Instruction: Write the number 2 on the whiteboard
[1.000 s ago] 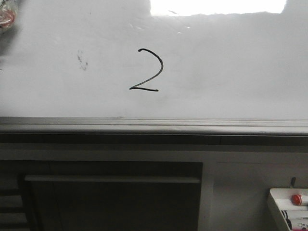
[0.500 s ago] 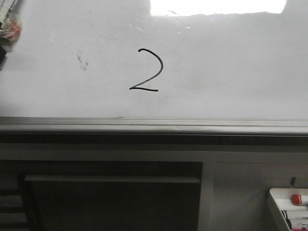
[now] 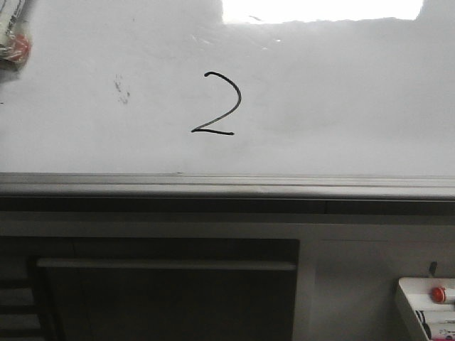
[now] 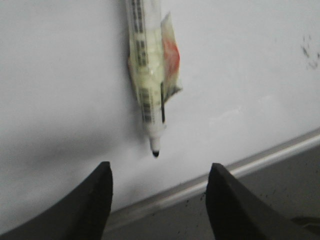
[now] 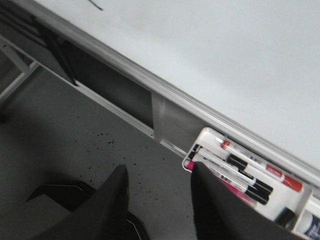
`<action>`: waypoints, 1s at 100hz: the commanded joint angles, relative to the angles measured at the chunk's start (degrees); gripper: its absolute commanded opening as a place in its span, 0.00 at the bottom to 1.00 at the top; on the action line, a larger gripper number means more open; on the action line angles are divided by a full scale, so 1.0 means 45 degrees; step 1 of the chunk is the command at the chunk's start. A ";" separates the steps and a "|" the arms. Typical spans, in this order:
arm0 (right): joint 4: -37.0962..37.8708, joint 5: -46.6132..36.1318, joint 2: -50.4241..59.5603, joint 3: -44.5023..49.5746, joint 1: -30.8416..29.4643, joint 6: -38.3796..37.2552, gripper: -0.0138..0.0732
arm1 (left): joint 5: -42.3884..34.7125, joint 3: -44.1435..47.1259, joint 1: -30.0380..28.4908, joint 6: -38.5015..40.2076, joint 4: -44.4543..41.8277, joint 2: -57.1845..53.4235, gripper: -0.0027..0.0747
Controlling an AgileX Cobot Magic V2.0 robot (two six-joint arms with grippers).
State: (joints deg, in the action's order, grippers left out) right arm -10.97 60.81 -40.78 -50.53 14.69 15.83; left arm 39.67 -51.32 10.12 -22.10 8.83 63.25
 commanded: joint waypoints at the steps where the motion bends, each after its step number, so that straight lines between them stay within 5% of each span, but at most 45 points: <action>1: 0.1320 -0.0702 0.0079 -0.0257 -0.0074 -0.2261 0.46 | 0.1056 -0.0565 -0.0051 0.1176 -0.1395 -0.0878 0.55; 14: 0.2276 -0.1409 0.0609 0.0259 -0.0074 -0.4225 0.45 | 0.1429 -0.0565 -0.0051 0.2514 -0.2468 -0.2008 0.55; 36: 0.2439 -0.3592 0.2452 0.1686 -0.0074 -0.4486 0.44 | -0.0328 0.1173 -0.0051 0.3060 -0.2490 -0.4807 0.52; 57: 0.3214 -0.5041 0.4404 0.2877 -0.0074 -0.4441 0.07 | -0.4065 0.4218 -0.0051 0.3370 -0.1962 -0.7476 0.30; 74: 0.3841 -0.5021 0.5014 0.3740 -0.0074 -0.4441 0.08 | -0.6205 0.5890 -0.0051 0.3697 -0.0631 -0.8739 0.01; 100: 0.3841 -0.4799 0.4987 0.4110 -0.0074 -0.4441 0.08 | -0.6203 0.6918 -0.0051 0.3697 -0.0289 -0.8908 0.01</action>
State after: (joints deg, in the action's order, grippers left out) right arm 5.23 43.08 -17.86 -30.62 14.69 -4.25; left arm 16.80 -19.74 10.12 -6.19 6.59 22.89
